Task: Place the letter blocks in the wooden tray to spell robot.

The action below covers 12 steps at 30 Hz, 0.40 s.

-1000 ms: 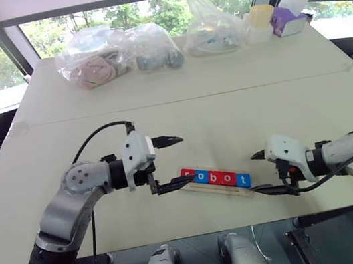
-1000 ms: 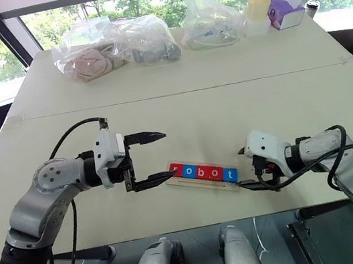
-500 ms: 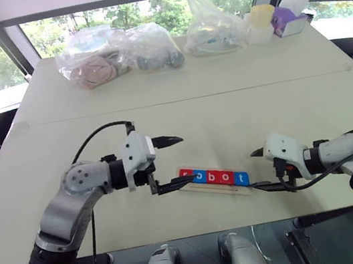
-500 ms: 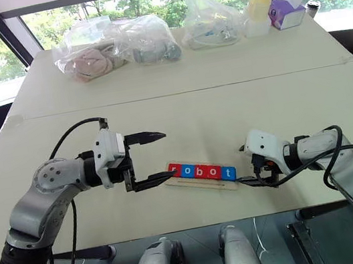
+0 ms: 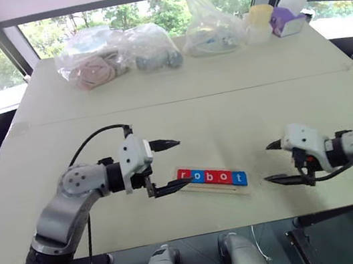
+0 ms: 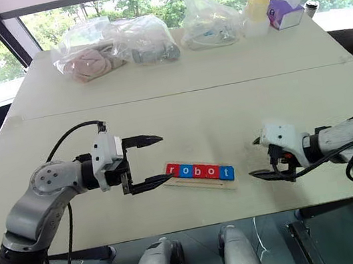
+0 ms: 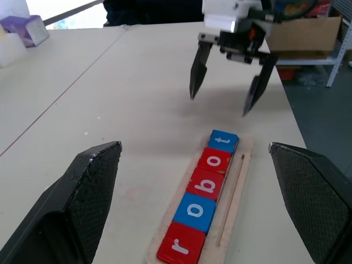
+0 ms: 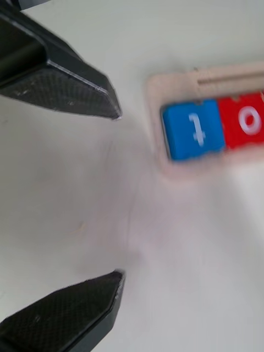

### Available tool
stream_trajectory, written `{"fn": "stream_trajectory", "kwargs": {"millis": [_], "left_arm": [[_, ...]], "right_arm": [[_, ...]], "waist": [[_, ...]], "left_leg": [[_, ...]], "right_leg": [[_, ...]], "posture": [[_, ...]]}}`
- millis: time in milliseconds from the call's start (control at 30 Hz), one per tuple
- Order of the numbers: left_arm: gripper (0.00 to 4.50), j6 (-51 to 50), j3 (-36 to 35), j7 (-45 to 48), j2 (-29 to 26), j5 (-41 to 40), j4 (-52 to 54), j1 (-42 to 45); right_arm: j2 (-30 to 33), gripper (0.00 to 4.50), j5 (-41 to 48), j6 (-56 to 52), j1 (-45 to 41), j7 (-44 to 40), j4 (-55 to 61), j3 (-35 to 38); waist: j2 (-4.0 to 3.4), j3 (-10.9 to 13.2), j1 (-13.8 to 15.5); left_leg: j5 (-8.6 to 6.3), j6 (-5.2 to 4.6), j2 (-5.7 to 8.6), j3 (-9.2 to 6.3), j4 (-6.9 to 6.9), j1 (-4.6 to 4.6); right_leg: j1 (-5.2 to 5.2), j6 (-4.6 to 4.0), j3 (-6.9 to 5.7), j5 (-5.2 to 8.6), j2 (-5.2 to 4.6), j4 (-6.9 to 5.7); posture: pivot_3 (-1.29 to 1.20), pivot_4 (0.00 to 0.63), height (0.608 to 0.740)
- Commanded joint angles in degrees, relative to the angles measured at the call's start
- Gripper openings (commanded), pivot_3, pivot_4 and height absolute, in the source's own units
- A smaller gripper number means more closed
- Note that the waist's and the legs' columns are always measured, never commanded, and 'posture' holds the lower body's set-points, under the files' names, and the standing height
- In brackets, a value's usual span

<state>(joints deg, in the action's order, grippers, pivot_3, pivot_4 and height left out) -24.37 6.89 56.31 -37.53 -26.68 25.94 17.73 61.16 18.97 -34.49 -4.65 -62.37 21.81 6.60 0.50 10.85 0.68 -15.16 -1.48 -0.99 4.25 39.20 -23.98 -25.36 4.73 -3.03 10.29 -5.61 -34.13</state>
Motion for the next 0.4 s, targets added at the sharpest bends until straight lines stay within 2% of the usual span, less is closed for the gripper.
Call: {"fn": "stream_trajectory", "kwargs": {"millis": [33, 200, 400], "left_arm": [[4.5, -0.7, -4.1, 0.7, -2.4, -2.1, 1.8, -1.0], [4.5, -2.6, -7.4, 1.7, -6.2, -3.7, 2.0, -3.0], [4.5, -5.0, -9.9, 5.4, -10.9, -6.7, 2.0, -5.1]], "right_arm": [[1.1, 4.47, 6.6, -6.5, 1.2, -0.5, 6.2, 7.6], [1.6, 4.47, 12.8, -13.7, 5.2, -0.6, 12.8, 14.0], [1.2, 4.47, 15.3, -15.6, 7.1, 1.1, 16.5, 15.0]], "waist": [[0.0, 0.0, 0.1], [0.0, 0.0, 0.2], [0.0, 0.0, 0.1]], "left_leg": [[0.0, 0.0, -0.01, -0.01, 0.0, 0.0], [-0.01, 0.01, -0.02, -0.03, -0.02, -0.05], [-0.02, 0.03, -0.03, 0.01, -0.02, -0.07]], "right_leg": [[0.0, 0.0, 0.0, 0.0, 0.0, 0.0], [-0.02, 0.08, -0.01, 0.05, -0.01, 0.04], [-0.06, 0.15, -0.01, 0.1, -0.05, 0.1]], "posture": [[0.0, 0.15, 0.74], [0.0, 0.15, 0.74], [0.0, 0.15, 0.74]]}}
